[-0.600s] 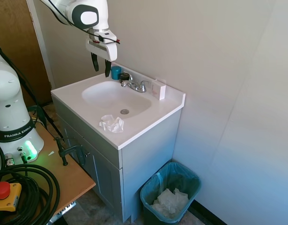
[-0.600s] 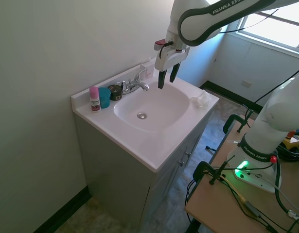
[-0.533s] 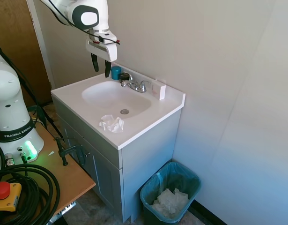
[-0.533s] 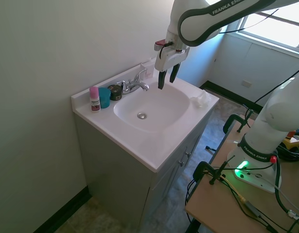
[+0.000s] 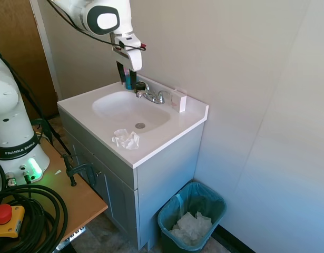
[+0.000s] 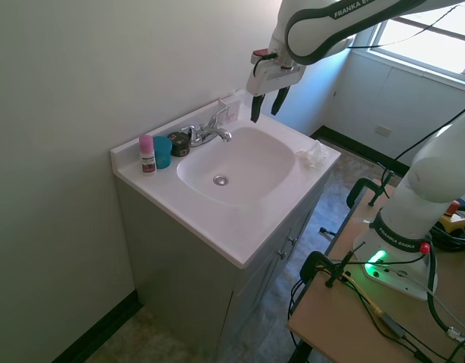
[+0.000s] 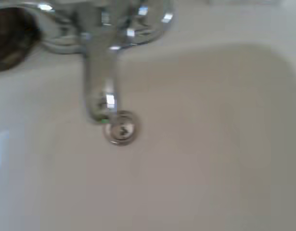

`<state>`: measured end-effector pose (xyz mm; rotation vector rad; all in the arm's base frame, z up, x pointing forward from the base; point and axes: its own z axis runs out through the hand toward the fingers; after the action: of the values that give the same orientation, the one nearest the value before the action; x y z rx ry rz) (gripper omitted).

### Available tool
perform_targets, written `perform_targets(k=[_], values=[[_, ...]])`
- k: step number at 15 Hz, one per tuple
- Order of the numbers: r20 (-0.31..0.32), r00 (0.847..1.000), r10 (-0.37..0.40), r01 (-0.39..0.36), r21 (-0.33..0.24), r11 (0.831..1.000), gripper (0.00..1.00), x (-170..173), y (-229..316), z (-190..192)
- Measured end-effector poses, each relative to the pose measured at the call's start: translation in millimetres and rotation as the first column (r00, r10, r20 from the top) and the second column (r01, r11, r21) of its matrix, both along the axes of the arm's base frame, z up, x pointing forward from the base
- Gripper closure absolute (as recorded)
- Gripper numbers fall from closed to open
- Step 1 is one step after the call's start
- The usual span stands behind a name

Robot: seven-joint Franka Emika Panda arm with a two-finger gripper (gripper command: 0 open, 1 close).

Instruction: Throw the tissue in the trash bin

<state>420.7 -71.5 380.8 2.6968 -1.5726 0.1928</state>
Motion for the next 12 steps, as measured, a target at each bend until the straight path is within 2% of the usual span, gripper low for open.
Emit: perform_targets(k=[5,10,12], values=[[-0.049,0.991,-0.122,0.119,-0.064,0.991,0.0,-47.9,-55.3,-47.8],[-0.083,0.98,-0.18,0.174,-0.076,0.982,0.0,-70.7,-87.2,-73.8],[-0.117,0.973,-0.198,0.19,-0.071,0.979,0.0,-76.4,-98.5,-90.6]])
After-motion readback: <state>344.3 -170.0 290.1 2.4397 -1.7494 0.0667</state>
